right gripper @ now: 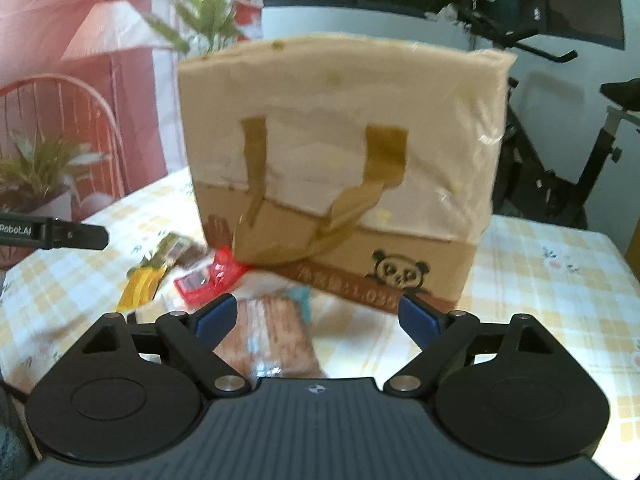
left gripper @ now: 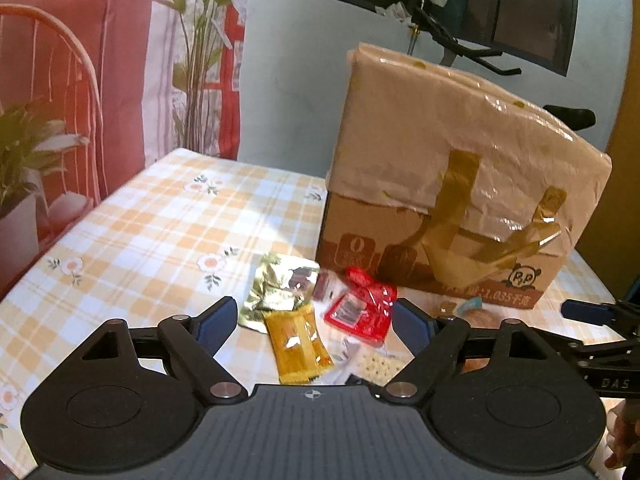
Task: Organize snacks
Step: 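Withdraw both grippers from the box back toward the snack pile, then grasp the brown wrapped cake pack with the right gripper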
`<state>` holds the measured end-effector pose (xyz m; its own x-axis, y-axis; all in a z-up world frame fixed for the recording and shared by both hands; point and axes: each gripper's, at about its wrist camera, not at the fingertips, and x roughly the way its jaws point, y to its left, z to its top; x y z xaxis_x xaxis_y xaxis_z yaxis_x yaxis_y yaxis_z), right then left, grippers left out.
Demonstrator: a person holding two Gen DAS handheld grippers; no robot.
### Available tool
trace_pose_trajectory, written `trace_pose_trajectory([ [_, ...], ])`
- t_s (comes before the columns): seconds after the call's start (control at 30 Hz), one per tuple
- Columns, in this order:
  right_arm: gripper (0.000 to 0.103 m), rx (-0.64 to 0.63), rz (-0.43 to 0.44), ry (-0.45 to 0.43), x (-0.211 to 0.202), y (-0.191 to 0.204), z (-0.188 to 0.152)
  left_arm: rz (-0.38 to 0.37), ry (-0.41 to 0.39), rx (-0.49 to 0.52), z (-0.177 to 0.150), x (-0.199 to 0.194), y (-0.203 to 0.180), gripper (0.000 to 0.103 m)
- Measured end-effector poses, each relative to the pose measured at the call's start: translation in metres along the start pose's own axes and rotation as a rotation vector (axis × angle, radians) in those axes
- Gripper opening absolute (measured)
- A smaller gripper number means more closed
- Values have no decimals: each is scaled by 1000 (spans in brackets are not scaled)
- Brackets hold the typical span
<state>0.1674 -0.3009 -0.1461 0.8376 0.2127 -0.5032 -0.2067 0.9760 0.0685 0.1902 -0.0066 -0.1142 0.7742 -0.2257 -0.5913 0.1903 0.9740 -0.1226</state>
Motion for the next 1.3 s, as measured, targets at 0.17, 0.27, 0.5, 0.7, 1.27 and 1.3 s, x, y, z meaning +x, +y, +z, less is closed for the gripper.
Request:
trace_pose_trajectory([
  [0.17, 89, -19, 59, 62, 16, 9, -3, -5, 23, -4, -3, 2, 1, 86],
  [0.27, 91, -43, 94, 95, 25, 16, -6, -8, 36, -14, -5, 5, 3, 85],
  [0.5, 90, -88, 126, 146, 52, 24, -13, -40, 87, -15, -9, 10, -1, 79],
  [0.7, 76, -63, 163, 142, 57, 20, -17, -65, 130, -45, -12, 15, 1, 76],
  [1.27, 75, 66, 75, -1, 25, -7, -36, -121, 299, -91, -18, 36, -26, 71],
  [1.3, 75, 66, 79, -5, 25, -7, -36, -120, 313, -106, -18, 37, -26, 71],
])
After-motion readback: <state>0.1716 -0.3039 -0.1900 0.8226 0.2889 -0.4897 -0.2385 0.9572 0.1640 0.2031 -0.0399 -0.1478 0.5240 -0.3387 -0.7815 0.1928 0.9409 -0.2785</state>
